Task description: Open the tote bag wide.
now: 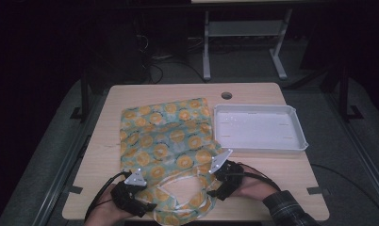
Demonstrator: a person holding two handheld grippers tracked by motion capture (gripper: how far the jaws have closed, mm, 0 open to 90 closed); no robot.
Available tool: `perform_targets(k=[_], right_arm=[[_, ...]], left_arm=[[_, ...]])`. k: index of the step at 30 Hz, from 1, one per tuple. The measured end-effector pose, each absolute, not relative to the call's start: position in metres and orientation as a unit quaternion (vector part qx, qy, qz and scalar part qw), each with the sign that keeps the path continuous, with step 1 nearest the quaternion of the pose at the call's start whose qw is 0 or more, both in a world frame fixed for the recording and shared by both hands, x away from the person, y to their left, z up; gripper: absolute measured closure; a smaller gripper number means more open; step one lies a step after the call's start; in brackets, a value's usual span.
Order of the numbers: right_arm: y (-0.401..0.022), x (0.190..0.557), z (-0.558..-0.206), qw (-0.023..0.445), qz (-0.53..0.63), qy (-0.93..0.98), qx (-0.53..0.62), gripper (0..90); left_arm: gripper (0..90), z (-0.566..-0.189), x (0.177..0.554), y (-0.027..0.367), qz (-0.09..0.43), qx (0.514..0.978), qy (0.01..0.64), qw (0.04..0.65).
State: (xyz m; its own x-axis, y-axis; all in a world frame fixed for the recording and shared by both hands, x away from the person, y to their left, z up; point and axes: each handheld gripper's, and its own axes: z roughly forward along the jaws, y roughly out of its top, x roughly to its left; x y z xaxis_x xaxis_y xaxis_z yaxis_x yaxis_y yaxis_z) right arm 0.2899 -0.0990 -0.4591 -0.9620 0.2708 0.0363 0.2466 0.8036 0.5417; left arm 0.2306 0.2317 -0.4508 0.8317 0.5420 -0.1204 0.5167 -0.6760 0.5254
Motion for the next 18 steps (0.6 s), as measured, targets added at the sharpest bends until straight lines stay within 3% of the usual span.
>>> perform_targets(k=[5, 9, 18], right_arm=[[-0.0981, 0.2886, -0.46, 0.038, 0.28, 0.951, 0.129, 21.4], [-0.0992, 0.2891, -0.4599, 0.039, 0.281, 0.95, 0.129, 24.2], [-0.105, 0.291, -0.4579, 0.041, 0.291, 0.946, 0.139, 43.7]], left_arm=[[28.3, -0.4498, 0.2289, 0.2305, 0.053, 0.925, 0.271, 0.263], [41.8, -0.448, 0.2309, 0.2326, 0.065, 0.928, 0.264, 0.255], [64.0, -0.4463, 0.2389, 0.2399, 0.064, 0.927, 0.265, 0.257]])
